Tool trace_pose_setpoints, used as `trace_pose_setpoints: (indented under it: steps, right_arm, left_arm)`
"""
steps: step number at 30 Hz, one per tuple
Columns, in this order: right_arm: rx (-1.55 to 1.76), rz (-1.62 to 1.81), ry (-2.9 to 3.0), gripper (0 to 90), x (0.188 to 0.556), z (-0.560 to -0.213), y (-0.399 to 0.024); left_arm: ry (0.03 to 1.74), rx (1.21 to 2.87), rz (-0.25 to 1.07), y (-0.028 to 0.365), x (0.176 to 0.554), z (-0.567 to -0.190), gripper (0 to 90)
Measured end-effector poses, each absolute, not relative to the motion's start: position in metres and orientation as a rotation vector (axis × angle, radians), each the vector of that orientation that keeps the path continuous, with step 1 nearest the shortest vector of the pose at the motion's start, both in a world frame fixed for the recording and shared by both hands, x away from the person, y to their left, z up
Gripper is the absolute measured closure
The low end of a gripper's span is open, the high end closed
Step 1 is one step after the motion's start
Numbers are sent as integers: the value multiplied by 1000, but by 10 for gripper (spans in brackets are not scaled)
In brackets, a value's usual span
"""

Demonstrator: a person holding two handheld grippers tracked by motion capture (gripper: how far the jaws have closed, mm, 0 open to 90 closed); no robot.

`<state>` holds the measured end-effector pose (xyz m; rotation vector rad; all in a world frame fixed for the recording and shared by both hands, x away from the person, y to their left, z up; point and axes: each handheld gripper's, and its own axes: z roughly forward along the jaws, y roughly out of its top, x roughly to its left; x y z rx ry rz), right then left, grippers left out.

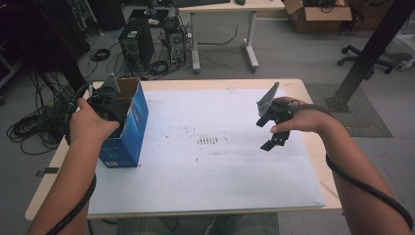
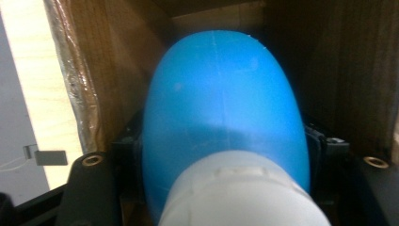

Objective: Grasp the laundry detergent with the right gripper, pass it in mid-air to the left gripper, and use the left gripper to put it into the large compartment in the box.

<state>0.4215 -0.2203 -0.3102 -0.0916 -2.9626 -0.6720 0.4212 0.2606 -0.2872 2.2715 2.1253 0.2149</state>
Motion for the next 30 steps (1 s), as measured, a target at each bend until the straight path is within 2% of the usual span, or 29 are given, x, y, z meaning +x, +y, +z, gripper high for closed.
trace_pose_setpoints:
  steps: [17,30]
  right_arm:
    - [-89,-674,-2966,29,422,-310,-221]
    - [-81,-689,-2966,30,422,-310,-218]
  left_arm:
    - [2125,2261,235,257,419,-276,307]
    - [2112,2259,308,254,413,-255,279]
